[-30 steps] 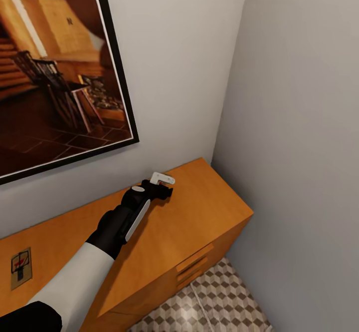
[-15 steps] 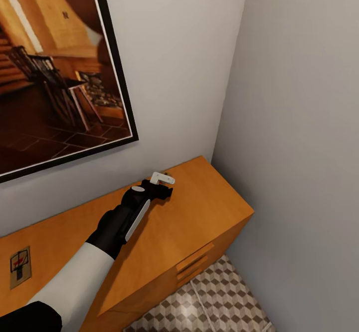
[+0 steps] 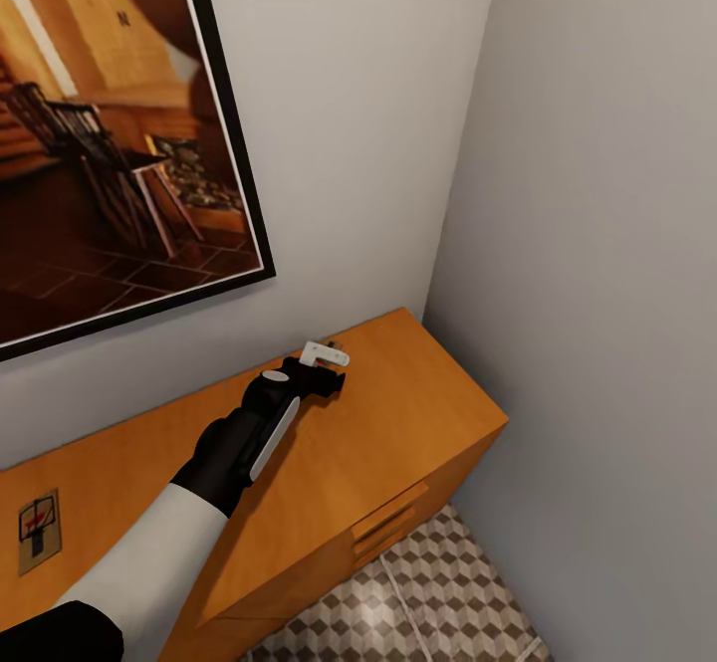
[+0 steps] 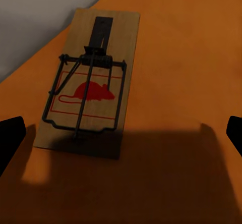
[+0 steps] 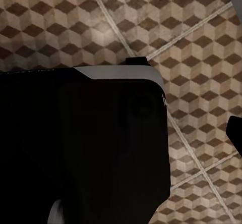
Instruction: Take the four mousetraps from the cabinet in the bathroom and place them on the bathroom floor. Make sure all four end up on the same floor surface, and ensure that at least two of them are either under or directly next to the same bathroom sink.
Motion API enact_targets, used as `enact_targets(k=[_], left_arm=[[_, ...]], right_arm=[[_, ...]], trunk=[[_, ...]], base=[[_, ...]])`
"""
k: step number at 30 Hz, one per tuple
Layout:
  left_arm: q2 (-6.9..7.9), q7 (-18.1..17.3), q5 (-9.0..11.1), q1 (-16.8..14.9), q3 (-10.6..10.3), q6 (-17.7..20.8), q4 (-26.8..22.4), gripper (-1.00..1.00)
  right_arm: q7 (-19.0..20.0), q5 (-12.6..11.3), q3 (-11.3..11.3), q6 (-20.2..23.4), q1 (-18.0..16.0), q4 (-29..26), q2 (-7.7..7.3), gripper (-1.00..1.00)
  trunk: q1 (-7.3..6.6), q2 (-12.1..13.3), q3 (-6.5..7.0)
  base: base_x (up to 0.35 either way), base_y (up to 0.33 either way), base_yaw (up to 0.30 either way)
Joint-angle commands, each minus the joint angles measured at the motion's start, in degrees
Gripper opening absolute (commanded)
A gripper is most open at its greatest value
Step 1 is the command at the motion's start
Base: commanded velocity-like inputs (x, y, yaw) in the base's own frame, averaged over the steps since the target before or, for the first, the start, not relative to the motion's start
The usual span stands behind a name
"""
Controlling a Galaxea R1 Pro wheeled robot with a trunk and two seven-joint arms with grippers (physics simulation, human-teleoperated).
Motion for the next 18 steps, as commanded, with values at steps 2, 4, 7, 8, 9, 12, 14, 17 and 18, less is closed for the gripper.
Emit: enact_targets(k=[2,4,7,8,9,12,14,17,18], left_arm=[[0.01,0.2,0.3,0.0,0.0,0.3,-0.1,1.0],[0.01,0.2,0.3,0.0,0.0,0.3,-0.1,1.0],[0.01,0.2,0.3,0.0,0.0,0.3,-0.1,1.0],[0.01,0.2,0.3,0.0,0.0,0.3,-0.1,1.0],[0.01,0.2,0.3,0.0,0.0,0.3,-0.1,1.0],[0.01,0.2,0.3,0.0,-0.1,0.3,-0.1,1.0],[0.01,0.2,0.3,0.0,-0.1,0.3,-0.1,1.0],[0.01,0.2,0.3,0.0,-0.1,0.3,-0.1,1.0],[0.01,0.2,0.3,0.0,-0.1,0.3,-0.1,1.0]], right_arm=[[-0.2,-0.4,0.5,-0.1,0.0,0.0,0.02,1.0],[-0.2,-0.4,0.5,-0.1,0.0,0.0,0.02,1.0],[-0.2,-0.4,0.5,-0.1,0.0,0.0,0.02,1.0],[-0.2,-0.4,0.5,-0.1,0.0,0.0,0.02,1.0],[-0.2,-0.4,0.5,-0.1,0.0,0.0,0.02,1.0],[-0.2,-0.4,0.5,-0.1,0.0,0.0,0.02,1.0],[-0.2,-0.4,0.5,-0.1,0.0,0.0,0.02,1.0],[-0.2,-0.4,0.5,-0.1,0.0,0.0,0.02,1.0],[-0.2,-0.4,0.5,-0.1,0.0,0.0,0.02,1.0]], trunk=[[0.02,-0.1,-0.1],[0.02,-0.1,-0.12],[0.02,-0.1,-0.14],[0.02,-0.1,-0.14],[0.02,-0.1,-0.14],[0.02,-0.1,-0.15],[0.02,-0.1,-0.15],[0.02,-0.1,-0.15],[0.02,-0.1,-0.15]], base=[[0.0,0.0,0.0],[0.0,0.0,0.0],[0.0,0.0,0.0],[0.0,0.0,0.0],[0.0,0.0,0.0],[0.0,0.0,0.0],[0.0,0.0,0.0],[0.0,0.0,0.0],[0.0,0.0,0.0]])
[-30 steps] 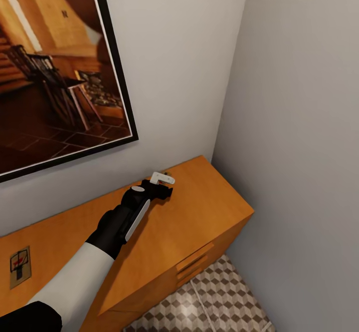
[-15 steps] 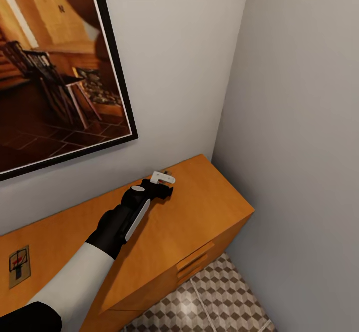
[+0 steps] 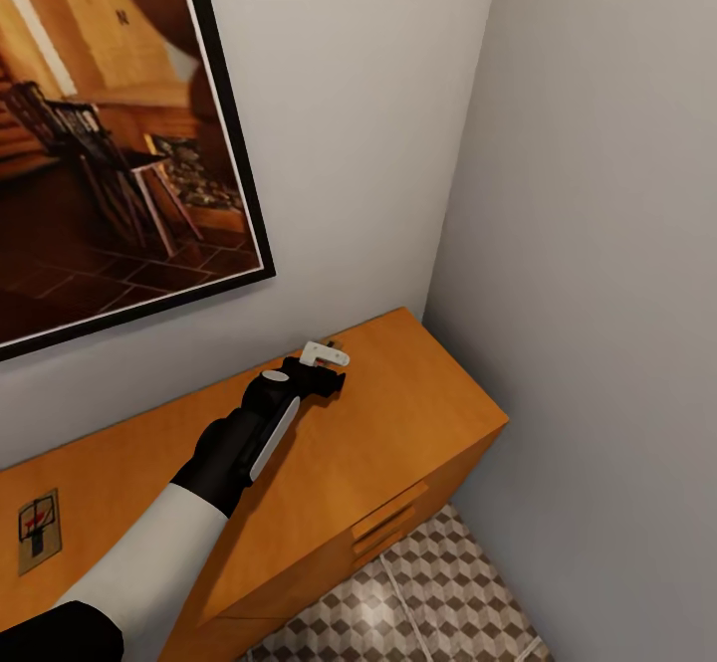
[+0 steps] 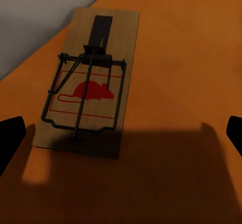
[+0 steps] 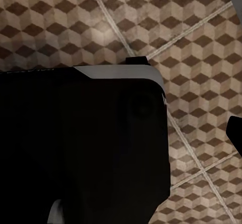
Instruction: Take the four mousetraps from the cabinet in the bathroom and place them on the bathroom floor. Make sure all four end up on the same floor surface, and ensure that at least two of them are either under or directly next to the same bathroom sink.
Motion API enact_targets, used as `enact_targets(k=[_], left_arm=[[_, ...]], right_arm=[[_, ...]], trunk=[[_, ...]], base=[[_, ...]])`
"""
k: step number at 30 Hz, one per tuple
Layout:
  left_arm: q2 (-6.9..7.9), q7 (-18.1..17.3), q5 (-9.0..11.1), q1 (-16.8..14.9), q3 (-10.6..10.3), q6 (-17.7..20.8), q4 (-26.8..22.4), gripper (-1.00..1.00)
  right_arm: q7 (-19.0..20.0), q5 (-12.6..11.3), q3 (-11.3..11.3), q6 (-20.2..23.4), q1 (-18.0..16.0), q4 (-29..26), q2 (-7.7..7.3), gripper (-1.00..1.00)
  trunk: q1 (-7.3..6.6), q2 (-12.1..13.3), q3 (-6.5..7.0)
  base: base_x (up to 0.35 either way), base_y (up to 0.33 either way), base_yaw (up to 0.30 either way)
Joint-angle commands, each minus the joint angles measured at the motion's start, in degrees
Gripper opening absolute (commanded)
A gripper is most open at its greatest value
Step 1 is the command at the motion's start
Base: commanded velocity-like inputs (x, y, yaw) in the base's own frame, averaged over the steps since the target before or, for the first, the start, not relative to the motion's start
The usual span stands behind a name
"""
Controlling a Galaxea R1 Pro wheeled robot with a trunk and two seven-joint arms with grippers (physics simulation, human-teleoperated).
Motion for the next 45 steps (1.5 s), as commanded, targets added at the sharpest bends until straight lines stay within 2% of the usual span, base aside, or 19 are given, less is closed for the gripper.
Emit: enact_targets(k=[1,45], left_arm=[[0.01,0.2,0.3,0.0,0.0,0.3,0.0,1.0],[0.01,0.3,0.4,0.0,-0.1,0.3,0.4,1.0]], right_arm=[[-0.2,-0.4,0.5,-0.1,0.0,0.0,0.02,1.0],[-0.2,-0.4,0.5,-0.1,0.0,0.0,0.02,1.0]], trunk=[[0.02,-0.1,-0.07],[0.02,-0.1,-0.08]], base=[[0.0,0.0,0.0],[0.024,0.0,0.0]])
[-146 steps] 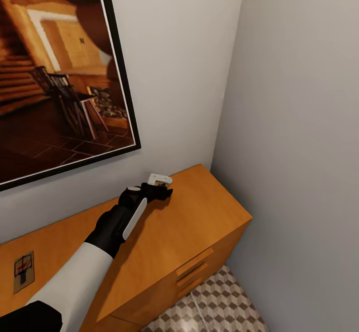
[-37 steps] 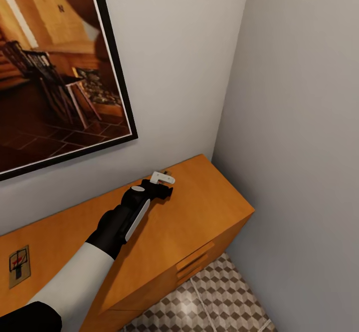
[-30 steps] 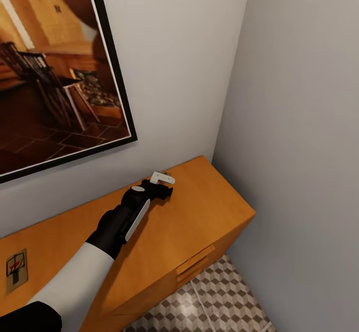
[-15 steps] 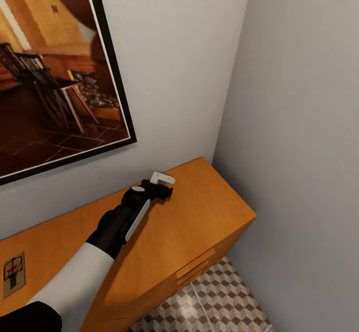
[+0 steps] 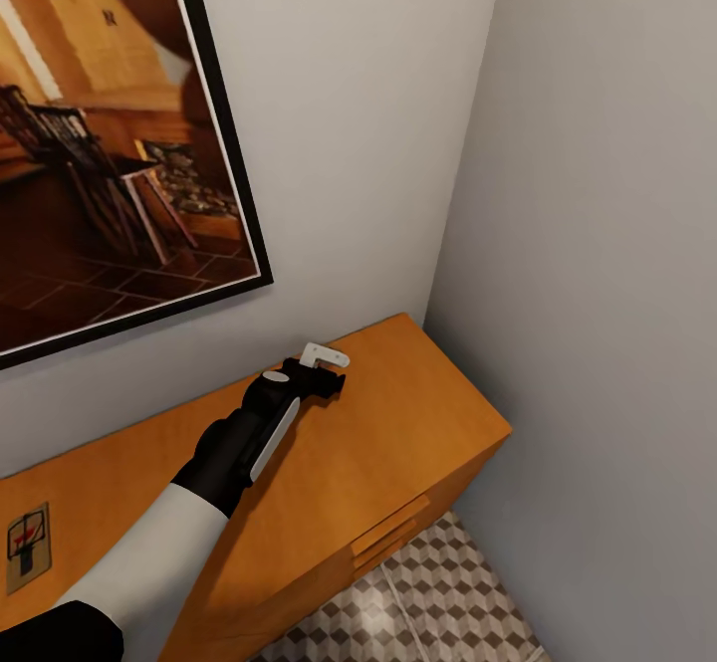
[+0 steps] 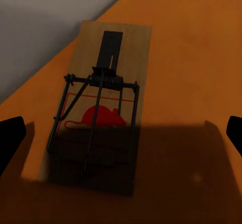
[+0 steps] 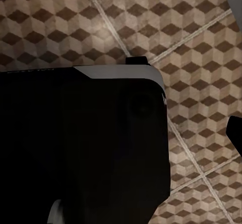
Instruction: Take the four mousetraps from the cabinet in the bathroom and place them on the bathroom floor. Make sure all four end up on the same floor surface, and ensure that at least two of them are either under or directly next to the same bathroom sink.
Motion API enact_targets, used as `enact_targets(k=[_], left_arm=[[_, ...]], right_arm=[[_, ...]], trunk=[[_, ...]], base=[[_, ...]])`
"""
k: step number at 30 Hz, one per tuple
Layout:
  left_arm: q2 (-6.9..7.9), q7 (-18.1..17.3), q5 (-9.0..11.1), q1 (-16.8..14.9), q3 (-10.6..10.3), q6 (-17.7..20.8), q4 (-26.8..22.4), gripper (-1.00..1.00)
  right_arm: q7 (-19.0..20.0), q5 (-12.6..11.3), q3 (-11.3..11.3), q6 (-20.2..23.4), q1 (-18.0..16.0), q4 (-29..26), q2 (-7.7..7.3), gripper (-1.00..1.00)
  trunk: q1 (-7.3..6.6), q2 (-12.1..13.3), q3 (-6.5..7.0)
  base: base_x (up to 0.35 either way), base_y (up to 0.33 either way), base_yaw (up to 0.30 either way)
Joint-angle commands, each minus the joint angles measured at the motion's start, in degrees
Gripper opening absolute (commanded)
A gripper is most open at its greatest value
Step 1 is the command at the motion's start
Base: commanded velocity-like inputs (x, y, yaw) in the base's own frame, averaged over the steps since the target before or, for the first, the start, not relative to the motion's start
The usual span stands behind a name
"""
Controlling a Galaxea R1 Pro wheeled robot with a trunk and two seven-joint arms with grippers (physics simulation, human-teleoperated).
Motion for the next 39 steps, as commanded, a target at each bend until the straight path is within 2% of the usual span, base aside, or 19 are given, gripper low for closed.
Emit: enact_targets(k=[1,39], left_arm=[[0.01,0.2,0.3,0.0,0.0,0.3,0.0,1.0],[0.01,0.2,0.4,0.0,0.0,0.3,1.6,1.0]], right_arm=[[-0.2,-0.4,0.5,-0.1,0.0,0.0,0.02,1.0],[-0.2,-0.5,0.5,-0.1,0.0,0.0,0.02,1.0]], trunk=[[0.02,-0.1,-0.07],[0.02,-0.1,-1.14]], base=[[0.0,0.0,0.0],[0.0,0.0,0.0]])
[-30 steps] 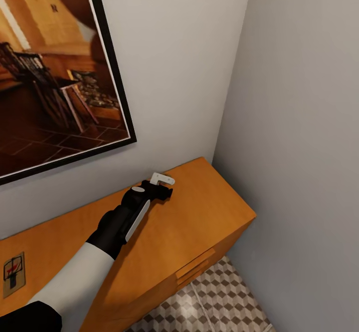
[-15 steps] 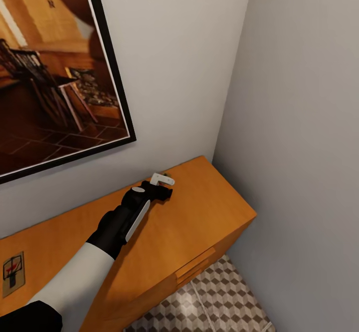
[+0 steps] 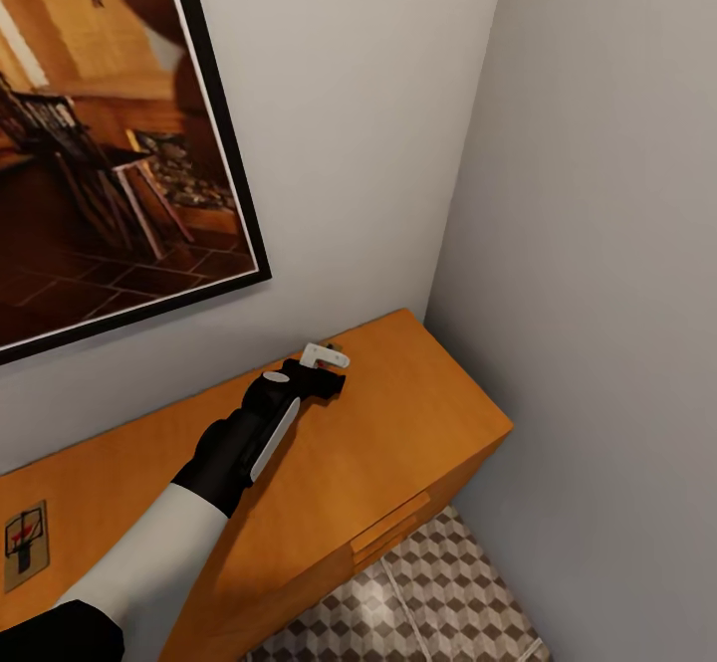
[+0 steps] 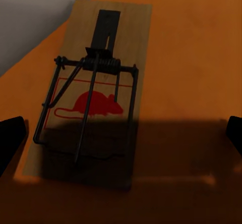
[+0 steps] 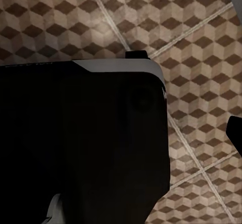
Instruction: Take the four mousetraps from the cabinet in the bathroom and place them on the bathroom floor. Make sure all four end up on the same floor surface, and ensure that at least two of them are either under or directly next to the same bathroom sink.
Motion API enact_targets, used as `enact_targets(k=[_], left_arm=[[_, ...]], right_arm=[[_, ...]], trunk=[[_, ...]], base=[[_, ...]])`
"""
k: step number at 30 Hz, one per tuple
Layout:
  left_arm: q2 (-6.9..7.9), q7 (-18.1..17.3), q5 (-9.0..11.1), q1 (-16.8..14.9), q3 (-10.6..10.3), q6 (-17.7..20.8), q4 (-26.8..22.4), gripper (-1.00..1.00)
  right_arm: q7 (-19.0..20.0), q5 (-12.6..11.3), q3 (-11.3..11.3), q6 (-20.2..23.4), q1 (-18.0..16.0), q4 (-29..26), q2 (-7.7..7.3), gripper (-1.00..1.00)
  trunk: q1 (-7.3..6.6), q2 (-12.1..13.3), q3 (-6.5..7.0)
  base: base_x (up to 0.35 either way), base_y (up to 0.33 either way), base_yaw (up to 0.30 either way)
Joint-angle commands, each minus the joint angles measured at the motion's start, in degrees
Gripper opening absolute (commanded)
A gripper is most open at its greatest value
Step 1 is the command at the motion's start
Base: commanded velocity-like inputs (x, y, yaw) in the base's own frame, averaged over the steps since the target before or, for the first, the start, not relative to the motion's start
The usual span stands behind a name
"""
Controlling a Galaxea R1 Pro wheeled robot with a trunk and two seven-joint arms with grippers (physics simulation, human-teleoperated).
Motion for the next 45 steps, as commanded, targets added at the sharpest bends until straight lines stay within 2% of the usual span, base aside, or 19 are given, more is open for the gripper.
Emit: enact_targets(k=[1,33,34,45], left_arm=[[0.02,0.2,0.2,0.0,0.0,0.3,1.6,1.0],[0.04,0.2,0.2,0.0,0.0,0.2,2.8,1.0],[0.05,0.2,0.2,0.0,0.0,0.2,2.8,-1.0],[0.02,0.2,0.2,0.0,0.0,0.3,3.0,-1.0]], right_arm=[[-0.2,-0.4,0.5,-0.1,0.0,0.0,0.02,1.0],[-0.2,-0.4,0.5,-0.1,0.0,0.0,0.02,1.0],[-0.2,-0.4,0.5,-0.1,0.0,0.0,0.02,1.0],[-0.2,-0.4,0.5,-0.1,0.0,0.0,0.02,1.0]], trunk=[[0.03,-0.1,-0.08],[0.03,-0.1,-0.11],[0.03,-0.1,-0.11],[0.03,-0.1,-0.11]], base=[[0.0,0.0,0.0],[0.0,0.0,0.0],[0.0,0.0,0.0],[0.0,0.0,0.0]])
